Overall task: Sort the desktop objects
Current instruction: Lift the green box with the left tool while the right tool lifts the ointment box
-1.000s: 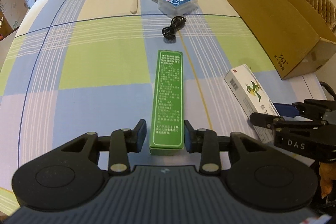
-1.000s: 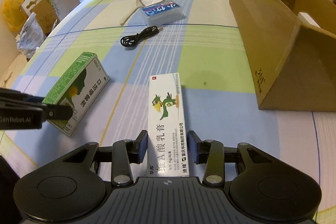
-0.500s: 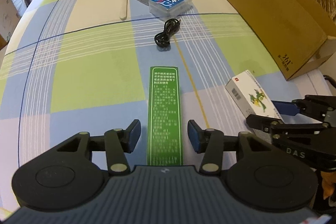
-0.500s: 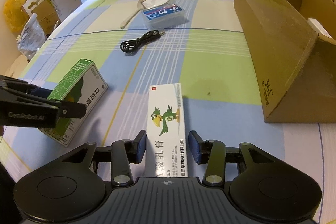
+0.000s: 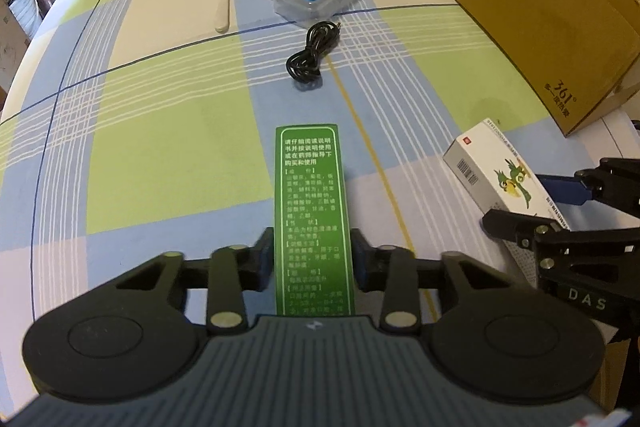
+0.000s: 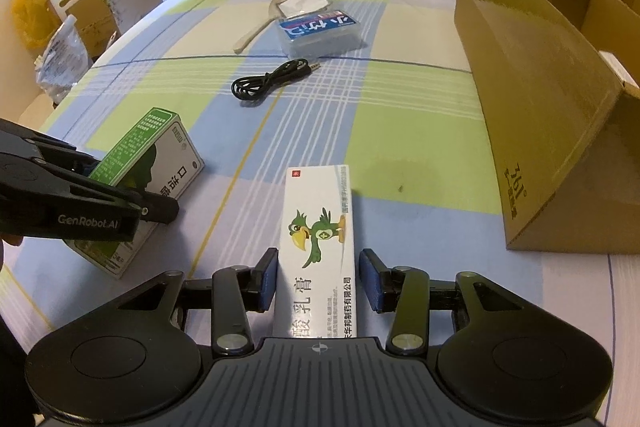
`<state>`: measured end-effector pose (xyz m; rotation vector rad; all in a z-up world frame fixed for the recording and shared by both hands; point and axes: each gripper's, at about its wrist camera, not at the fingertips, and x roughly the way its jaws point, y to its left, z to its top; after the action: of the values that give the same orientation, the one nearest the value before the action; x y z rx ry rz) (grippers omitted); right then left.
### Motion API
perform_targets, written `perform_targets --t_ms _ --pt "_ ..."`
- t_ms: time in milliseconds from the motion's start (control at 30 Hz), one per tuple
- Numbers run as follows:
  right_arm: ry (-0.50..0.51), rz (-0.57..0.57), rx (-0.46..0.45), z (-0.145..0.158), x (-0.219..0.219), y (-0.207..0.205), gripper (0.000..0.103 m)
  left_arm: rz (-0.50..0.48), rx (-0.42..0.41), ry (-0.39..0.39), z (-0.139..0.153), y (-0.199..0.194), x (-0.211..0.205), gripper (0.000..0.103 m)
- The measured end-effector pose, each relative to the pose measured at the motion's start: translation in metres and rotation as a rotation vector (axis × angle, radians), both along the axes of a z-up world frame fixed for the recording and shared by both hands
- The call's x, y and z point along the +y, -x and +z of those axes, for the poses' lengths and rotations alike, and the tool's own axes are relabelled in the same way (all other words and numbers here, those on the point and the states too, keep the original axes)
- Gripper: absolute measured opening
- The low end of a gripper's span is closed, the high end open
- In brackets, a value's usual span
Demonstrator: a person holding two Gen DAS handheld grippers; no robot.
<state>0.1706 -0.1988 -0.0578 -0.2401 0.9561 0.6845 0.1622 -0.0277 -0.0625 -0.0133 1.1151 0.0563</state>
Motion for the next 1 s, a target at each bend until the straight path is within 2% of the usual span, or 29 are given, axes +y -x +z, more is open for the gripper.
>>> perform_targets --t_ms 267,300,400,1000 --pt "0.016 0.009 -0.016 -0.001 0.004 0.000 0.040 0.004 -0.006 0.016 0.001 0.004 0.000 0.025" --pt "0.022 0.009 -0.019 -0.001 0.005 0.001 0.036 0.007 -0.009 0.017 0.002 0.005 0.000 0.025" --pt "0.025 -0.004 -0.013 0.001 0.004 0.003 0.035 0.013 -0.016 0.021 0.005 0.010 -0.002 0.025" --pt "-0.032 -0.052 -0.051 0.038 -0.027 0.031 0.035 0.011 -0.058 0.041 0.035 0.047 -0.030 0.025"
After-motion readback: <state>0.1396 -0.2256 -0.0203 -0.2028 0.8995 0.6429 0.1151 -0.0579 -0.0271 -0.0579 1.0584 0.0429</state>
